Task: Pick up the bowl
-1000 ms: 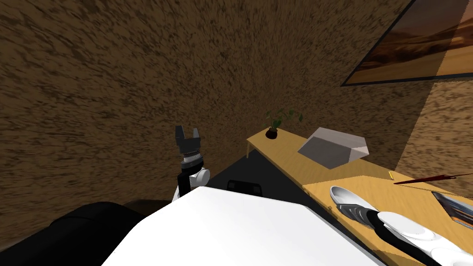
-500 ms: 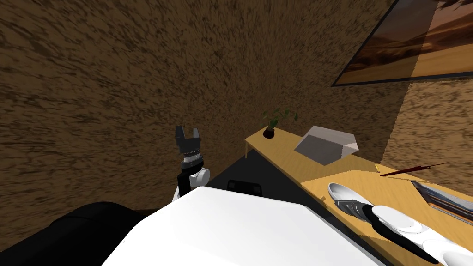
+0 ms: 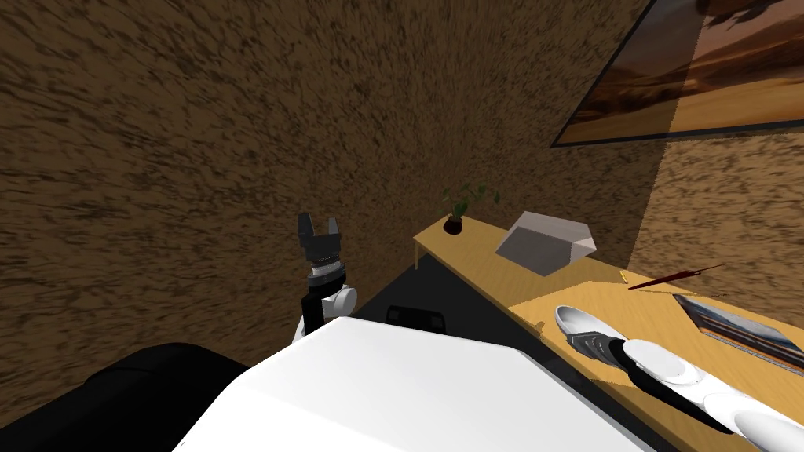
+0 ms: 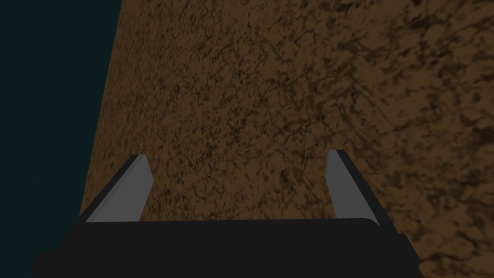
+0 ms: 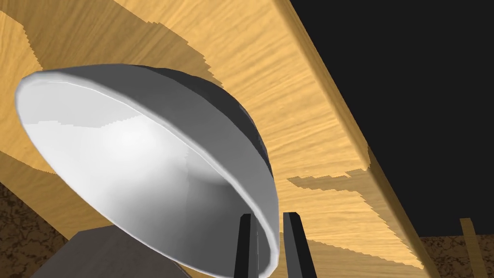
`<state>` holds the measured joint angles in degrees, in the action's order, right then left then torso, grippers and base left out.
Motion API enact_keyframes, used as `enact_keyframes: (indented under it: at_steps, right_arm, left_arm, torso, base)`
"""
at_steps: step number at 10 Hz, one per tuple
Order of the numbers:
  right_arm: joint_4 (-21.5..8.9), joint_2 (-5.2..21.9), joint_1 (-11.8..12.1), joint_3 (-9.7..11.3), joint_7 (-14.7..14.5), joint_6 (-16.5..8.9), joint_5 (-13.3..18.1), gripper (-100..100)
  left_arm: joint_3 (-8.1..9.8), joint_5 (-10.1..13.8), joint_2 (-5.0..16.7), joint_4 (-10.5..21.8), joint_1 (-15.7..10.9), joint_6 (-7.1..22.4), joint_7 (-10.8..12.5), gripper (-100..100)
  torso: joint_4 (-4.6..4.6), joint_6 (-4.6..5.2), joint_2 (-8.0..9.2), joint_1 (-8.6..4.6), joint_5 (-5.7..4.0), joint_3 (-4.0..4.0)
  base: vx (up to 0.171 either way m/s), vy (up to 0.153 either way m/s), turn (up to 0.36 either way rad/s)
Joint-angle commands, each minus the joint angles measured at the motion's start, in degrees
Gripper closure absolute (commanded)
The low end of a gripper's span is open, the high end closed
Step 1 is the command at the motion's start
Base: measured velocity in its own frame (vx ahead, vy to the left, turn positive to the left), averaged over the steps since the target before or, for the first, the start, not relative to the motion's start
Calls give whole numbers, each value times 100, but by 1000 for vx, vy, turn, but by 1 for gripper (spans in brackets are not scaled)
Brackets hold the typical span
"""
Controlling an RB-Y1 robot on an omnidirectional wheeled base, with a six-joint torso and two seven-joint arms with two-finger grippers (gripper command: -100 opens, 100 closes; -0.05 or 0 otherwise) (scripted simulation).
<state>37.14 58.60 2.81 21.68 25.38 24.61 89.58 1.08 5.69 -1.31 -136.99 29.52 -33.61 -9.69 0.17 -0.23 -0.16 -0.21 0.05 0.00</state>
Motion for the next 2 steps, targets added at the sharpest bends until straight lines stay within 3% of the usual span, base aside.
enact_keyframes:
  at_steps: [1,2]
  right_arm:
    - [0,0,0,0,0,0,0,100]
    - [-6,-3,-4,-3,-10,2,18,0]
  left_arm:
    - [0,0,0,0,0,0,0,0]
    - [0,0,0,0,0,0,0,0]
  torso:
    - [0,0,0,0,0,0]
    - [1,1,4,0,1,2]
  base:
    - [0,0,0]
    - [0,0,0]
